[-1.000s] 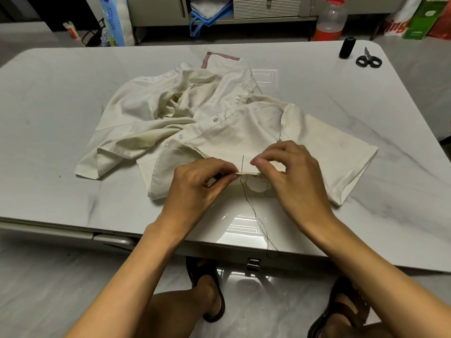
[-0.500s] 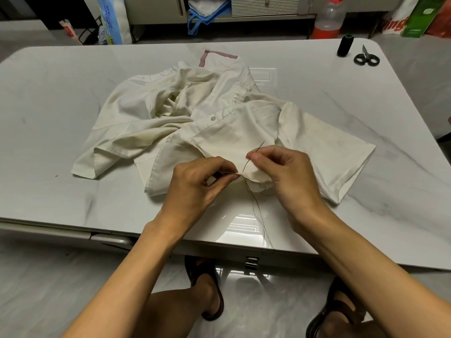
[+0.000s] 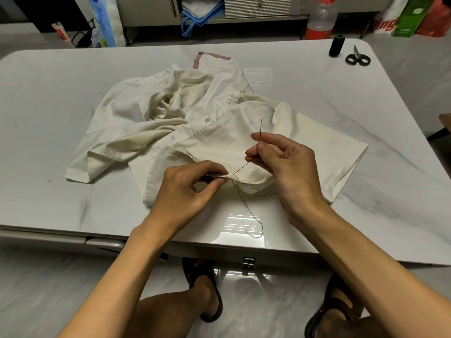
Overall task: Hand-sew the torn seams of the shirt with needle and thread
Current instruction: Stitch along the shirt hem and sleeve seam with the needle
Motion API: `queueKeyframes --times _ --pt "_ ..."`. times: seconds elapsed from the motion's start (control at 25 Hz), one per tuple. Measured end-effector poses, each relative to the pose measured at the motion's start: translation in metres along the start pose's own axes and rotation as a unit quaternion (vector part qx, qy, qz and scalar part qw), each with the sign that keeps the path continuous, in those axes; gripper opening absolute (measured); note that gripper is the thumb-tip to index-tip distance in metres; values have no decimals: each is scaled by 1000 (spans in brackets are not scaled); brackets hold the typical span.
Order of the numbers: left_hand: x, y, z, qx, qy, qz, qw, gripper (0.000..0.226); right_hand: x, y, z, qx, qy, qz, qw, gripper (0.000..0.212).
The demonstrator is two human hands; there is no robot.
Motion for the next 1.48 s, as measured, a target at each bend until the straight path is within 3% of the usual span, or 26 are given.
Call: queueKeyframes --times 0.16,0.36,0.68,1.0,1.16,1.32,1.48 --pt "0 3 10 -14 31 5 999 6 0 -2 10 -46 4 -2 999 12" --pt "9 -2 50 19 217 0 976 11 6 -15 27 -62 29 50 996 16" --pt "12 -8 63 47 255 -29 965 12 44 -11 76 30 81 98 991 14" --pt "25 -12 72 30 280 -74 957 17 92 19 92 94 -92 206 970 16" --pt "27 -11 74 17 289 -88 953 15 125 34 87 131 -197 301 924 13" --pt "28 -11 76 4 293 -98 951 14 144 46 83 162 -237 359 888 13" --pt "28 -10 77 7 294 -108 950 14 145 47 75 173 -240 382 875 14"
Point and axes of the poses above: each hand's wrist, its own x-axis away from the middle knuckle, its own y-axis out of the back of the hand, z = x × y, the point moved 10 cm from there along -x, towards the middle knuckle, and after that the axes turned 11 degrees about -z, right-handed, at the moved point
